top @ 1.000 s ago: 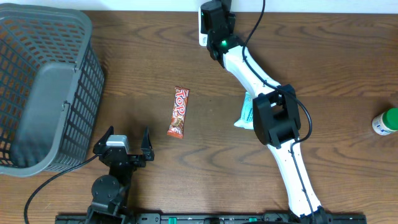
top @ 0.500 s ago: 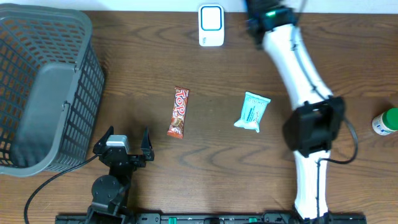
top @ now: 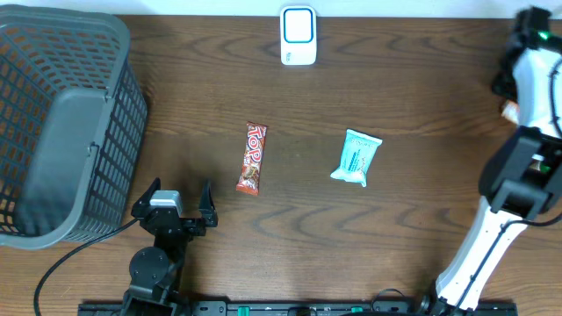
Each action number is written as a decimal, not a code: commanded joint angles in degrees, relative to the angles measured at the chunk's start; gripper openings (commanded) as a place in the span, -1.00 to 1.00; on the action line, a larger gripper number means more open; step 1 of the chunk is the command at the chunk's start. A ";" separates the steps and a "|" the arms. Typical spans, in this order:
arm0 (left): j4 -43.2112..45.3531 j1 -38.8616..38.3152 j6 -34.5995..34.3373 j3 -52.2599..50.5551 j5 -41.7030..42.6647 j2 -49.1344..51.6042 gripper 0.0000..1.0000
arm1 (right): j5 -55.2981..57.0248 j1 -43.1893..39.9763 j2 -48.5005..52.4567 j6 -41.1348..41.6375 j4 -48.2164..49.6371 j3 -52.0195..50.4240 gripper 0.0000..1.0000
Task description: Scan the item barcode
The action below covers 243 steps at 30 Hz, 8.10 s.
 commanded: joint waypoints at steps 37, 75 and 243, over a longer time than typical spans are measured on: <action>-1.27 -0.22 0.76 -1.55 -1.14 -0.35 0.95 | -29.05 38.49 -12.81 20.87 -18.82 -20.31 0.57; -1.27 -0.22 0.76 -1.55 -1.14 -0.35 0.96 | -24.94 43.32 -2.80 24.61 -11.13 -20.48 -0.98; -1.27 -0.22 0.76 -1.55 -1.14 -0.35 0.96 | -24.87 53.27 -8.85 -9.70 -25.20 -8.44 -0.68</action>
